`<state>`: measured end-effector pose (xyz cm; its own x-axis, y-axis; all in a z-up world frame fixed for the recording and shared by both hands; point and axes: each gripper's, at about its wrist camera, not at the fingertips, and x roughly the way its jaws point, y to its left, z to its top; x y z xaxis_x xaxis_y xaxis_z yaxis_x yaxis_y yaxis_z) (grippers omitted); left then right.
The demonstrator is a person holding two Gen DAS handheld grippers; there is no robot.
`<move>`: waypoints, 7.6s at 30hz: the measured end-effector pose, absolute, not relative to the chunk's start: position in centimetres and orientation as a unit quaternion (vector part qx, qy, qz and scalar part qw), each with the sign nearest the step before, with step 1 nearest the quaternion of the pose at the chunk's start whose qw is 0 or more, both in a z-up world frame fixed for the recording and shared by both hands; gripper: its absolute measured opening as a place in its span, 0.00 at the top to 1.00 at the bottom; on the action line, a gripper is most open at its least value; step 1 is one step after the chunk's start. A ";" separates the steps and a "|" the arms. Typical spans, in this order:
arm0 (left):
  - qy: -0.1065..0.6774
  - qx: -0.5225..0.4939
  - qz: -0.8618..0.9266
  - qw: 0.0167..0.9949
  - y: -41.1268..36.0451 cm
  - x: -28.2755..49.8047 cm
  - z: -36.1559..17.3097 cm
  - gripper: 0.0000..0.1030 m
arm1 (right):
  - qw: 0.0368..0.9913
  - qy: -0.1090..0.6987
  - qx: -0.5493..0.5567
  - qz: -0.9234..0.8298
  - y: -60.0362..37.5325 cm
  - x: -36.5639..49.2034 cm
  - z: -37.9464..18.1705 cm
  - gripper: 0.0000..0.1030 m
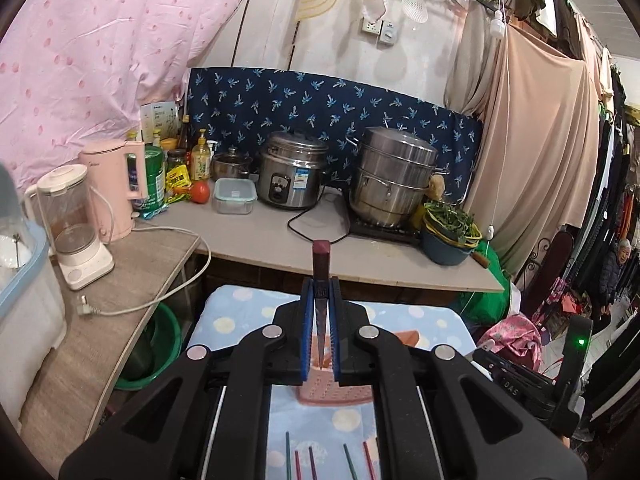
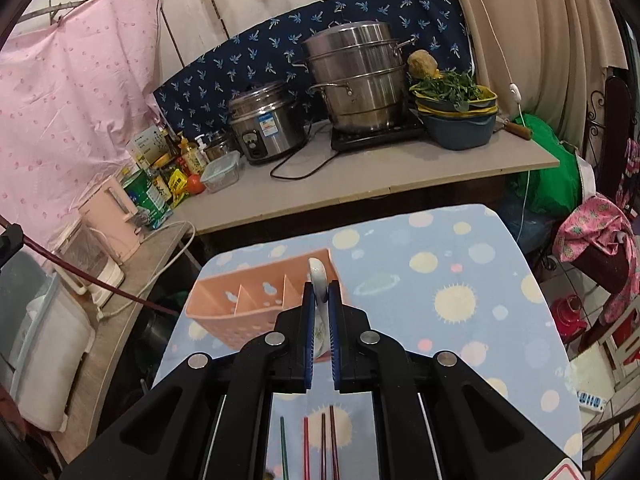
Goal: Organize utensils
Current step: 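Lower the chopstick into the pink basket and open the left tool while the right tool drops the spoon in, then move both open tools back over the remaining chopsticks, then grasp a green chopstick with the left tool while the right tool grasps a dark red chopstick, then carry both chopsticks into the pink basket and open both tools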
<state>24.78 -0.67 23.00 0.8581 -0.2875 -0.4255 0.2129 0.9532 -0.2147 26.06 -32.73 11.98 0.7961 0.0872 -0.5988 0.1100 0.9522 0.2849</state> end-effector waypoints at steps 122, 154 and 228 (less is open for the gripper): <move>0.523 -0.007 -0.092 0.847 -0.4 10.6 -7.4 0.58 | 0.857 0.507 0.086 0.009 -25.5 6.3 -7.0 0.93; 0.518 -0.002 -0.100 0.850 -0.7 9.9 -6.1 0.93 | 0.865 0.492 0.098 0.012 -25.8 5.6 -5.6 0.93; 0.186 -0.085 -0.123 0.971 -3.7 29.3 25.8 0.93 | 0.964 0.184 0.187 0.040 -32.5 26.9 22.5 0.93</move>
